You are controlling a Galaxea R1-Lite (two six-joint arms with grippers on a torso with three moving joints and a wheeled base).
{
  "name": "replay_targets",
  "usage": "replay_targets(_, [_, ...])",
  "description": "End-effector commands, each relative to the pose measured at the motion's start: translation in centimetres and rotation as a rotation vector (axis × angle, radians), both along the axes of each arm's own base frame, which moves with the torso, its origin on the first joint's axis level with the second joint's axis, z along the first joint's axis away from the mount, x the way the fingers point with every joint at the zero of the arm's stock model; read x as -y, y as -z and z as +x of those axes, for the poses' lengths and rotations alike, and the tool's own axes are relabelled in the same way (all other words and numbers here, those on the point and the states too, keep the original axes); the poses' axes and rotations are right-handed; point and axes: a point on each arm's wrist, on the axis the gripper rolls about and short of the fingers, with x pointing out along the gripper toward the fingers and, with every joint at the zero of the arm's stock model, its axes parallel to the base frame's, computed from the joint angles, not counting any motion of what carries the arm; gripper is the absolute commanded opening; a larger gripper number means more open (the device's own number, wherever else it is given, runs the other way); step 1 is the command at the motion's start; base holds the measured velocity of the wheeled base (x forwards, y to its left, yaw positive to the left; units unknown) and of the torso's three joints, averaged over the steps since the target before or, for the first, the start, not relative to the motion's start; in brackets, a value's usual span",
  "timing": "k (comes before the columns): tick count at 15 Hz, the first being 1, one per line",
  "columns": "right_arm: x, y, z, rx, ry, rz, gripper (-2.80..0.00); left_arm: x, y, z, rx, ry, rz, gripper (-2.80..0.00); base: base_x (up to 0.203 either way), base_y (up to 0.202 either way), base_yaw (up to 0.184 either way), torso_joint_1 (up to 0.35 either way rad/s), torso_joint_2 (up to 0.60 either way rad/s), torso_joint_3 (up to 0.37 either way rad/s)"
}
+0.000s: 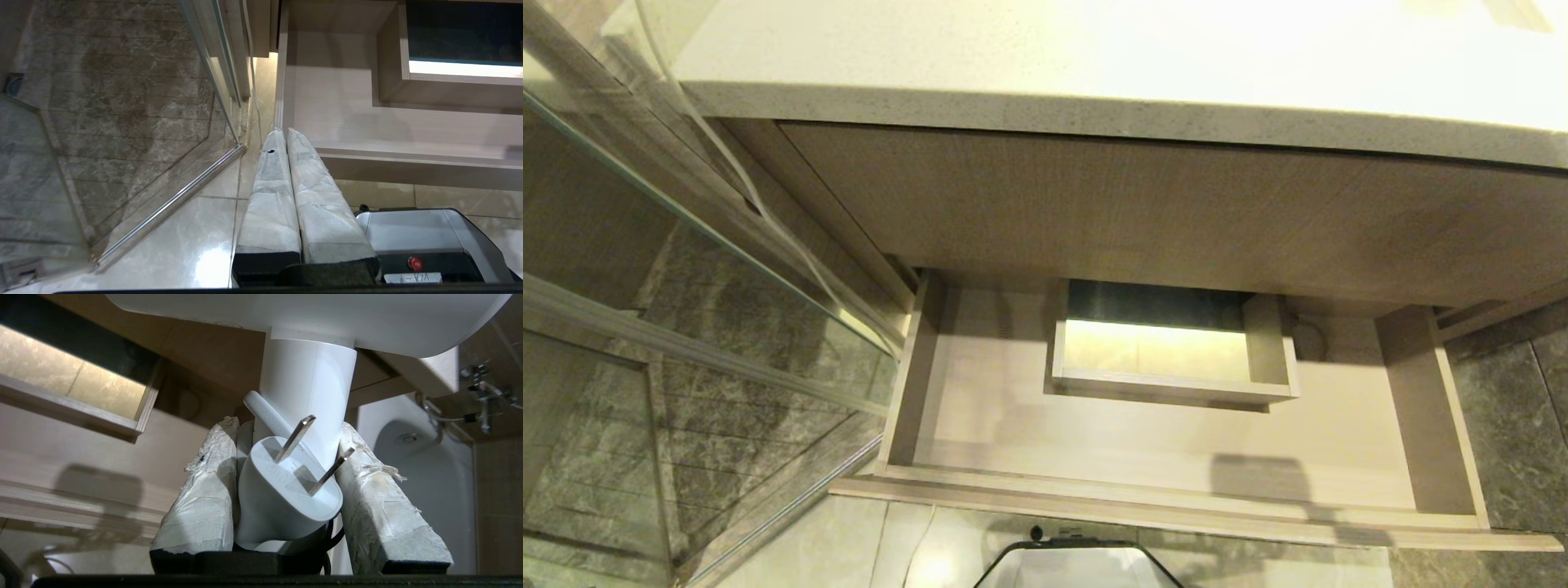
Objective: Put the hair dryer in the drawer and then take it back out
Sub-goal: Place it on the countertop
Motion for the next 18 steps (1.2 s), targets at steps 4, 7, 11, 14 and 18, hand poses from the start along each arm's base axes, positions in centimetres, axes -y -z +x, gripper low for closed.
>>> replay_targets(4, [-0.03,-0.58,-0.07,0.016,0.0,-0.001,-2.8,0.0,0.04,0.01,-0.002,-0.001,0.0,-2.8,0.0,0.0,0.0,0.293,-0.57,-0.276])
replay_targets(7, [-0.03,-0.61,-0.05,0.015,0.0,-0.002,-2.8,0.0,0.04,0.01,-0.002,-0.001,0.0,-2.8,0.0,0.0,0.0,0.314,-0.61,-0.295])
replay_targets(11, [-0.04,-0.61,-0.07,0.017,-0.001,-0.006,-2.8,0.0,0.04,0.01,-0.001,0.0,0.0,-2.8,0.0,0.0,0.0,0.157,-0.32,-0.155])
replay_targets(14, [0.0,-0.54,0.01,0.002,0.0,0.002,-2.8,0.0,0.0,0.0,0.0,0.001,0.0,-2.8,0.0,0.0,0.0,0.069,0.0,0.06])
replay_targets(18, [0.02,-0.62,0.08,0.003,-0.003,-0.013,-2.8,0.0,0.0,0.0,0.0,0.001,0.0,-2.8,0.0,0.0,0.0,0.255,-0.01,0.239])
